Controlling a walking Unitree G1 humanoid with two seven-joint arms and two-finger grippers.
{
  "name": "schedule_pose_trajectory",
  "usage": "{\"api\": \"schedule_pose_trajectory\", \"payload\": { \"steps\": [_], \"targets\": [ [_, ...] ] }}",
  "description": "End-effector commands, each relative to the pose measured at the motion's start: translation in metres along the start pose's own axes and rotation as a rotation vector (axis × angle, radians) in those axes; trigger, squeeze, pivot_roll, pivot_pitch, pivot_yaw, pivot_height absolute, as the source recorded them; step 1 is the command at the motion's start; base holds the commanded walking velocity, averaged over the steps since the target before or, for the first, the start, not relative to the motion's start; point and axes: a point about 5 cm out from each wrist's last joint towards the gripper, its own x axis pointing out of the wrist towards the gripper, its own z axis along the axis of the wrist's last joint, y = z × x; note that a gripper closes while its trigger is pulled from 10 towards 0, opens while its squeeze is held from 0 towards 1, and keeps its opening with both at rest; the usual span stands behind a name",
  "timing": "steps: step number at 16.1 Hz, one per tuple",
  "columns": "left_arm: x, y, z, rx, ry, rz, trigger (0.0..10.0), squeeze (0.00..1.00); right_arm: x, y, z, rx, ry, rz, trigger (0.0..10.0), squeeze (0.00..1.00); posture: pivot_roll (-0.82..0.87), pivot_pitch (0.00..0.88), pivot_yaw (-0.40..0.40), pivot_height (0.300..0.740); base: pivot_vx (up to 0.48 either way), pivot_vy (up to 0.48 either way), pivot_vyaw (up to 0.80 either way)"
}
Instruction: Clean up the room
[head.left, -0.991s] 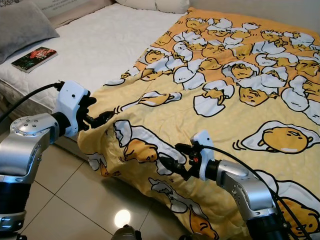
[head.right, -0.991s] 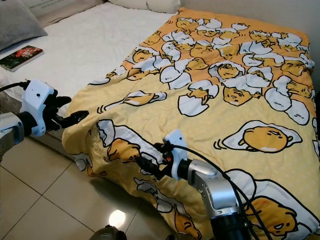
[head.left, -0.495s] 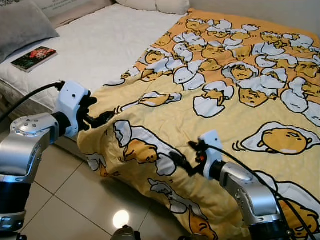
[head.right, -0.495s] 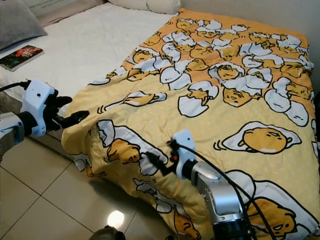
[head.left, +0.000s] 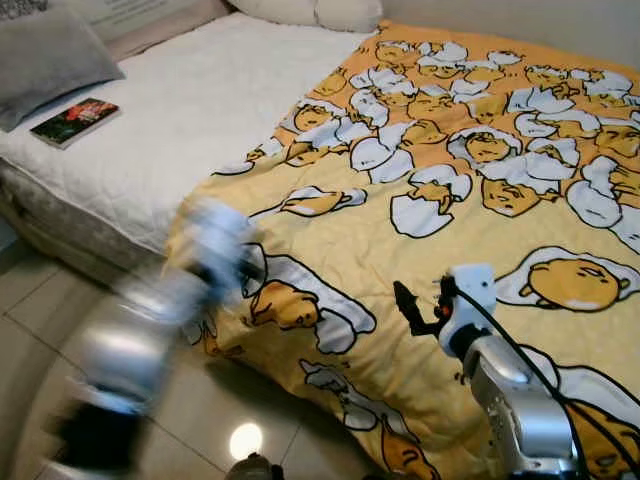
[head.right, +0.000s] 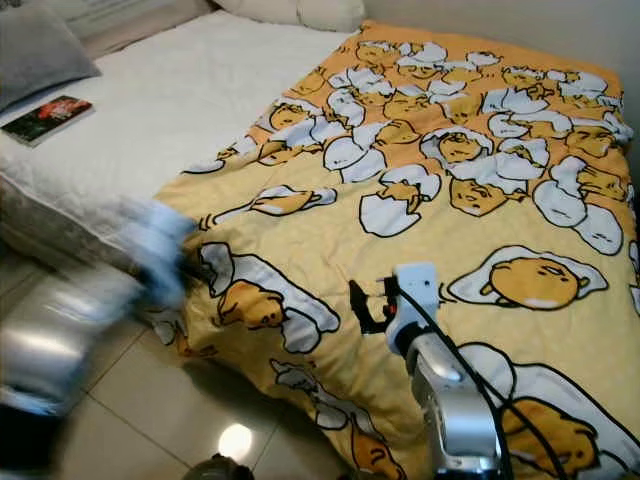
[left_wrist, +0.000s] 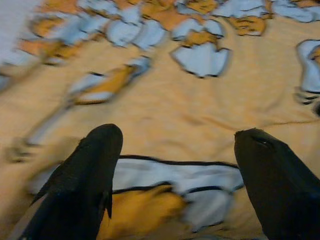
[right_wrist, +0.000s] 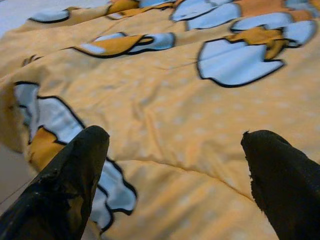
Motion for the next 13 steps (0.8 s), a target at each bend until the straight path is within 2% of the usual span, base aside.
{"api": "schedule_pose_trajectory", "payload": {
  "steps": [1,3,5,6,7,8,10,11,13],
  "targets": [
    [0.0,0.0,0.007,0.022,-0.038,0.053,10.0,1.0,-0.005,-0.005,0.005,-0.011,-0.025,-0.04,10.0,0.0,-0.06,0.0,0.007,0.74,0.0,0.0,0.0],
    [0.005,-0.01,0.001,0.042,-0.024,0.055,10.0,1.0,-0.011,-0.004,0.003,-0.009,-0.033,-0.059,10.0,0.0,-0.06,0.0,-0.011,0.74,0.0,0.0,0.0],
    [0.008,-0.011,-0.004,0.12,-0.007,0.123,10.0,1.0,-0.015,-0.002,0.001,0.01,-0.03,-0.074,10.0,0.0,-0.07,0.0,-0.023,0.74,0.0,0.0,0.0],
    [0.008,-0.011,-0.005,0.122,0.003,0.129,10.0,0.95,-0.015,-0.002,0.001,0.012,-0.03,-0.074,10.0,0.0,-0.07,0.0,-0.027,0.74,0.0,0.0,0.0],
    [0.009,-0.011,-0.009,0.127,0.021,0.149,10.0,0.4,-0.015,0.0,0.001,0.014,-0.029,-0.078,10.0,0.0,-0.08,0.002,-0.032,0.74,0.0,0.0,0.0],
    [0.009,-0.012,-0.009,0.124,0.023,0.146,10.0,0.24,-0.015,-0.001,0.001,0.011,-0.023,-0.084,10.0,0.0,-0.08,0.002,-0.032,0.74,0.0,0.0,0.0],
    [0.01,-0.015,-0.008,0.129,0.021,0.148,10.0,0.05,-0.014,-0.002,0.001,0.028,-0.016,-0.098,10.0,0.0,-0.08,0.01,-0.035,0.74,0.0,0.0,0.0],
    [0.01,-0.016,-0.007,0.127,0.02,0.148,10.0,0.02,-0.014,-0.002,0.001,0.034,-0.016,-0.101,10.0,0.0,-0.08,0.01,-0.034,0.74,0.0,0.0,0.0],
    [0.011,-0.016,-0.006,0.129,0.021,0.146,10.0,0.0,-0.014,-0.002,0.0,0.04,-0.012,-0.103,10.0,0.0,-0.08,0.013,-0.031,0.74,0.0,0.0,0.0]
  ]
}}
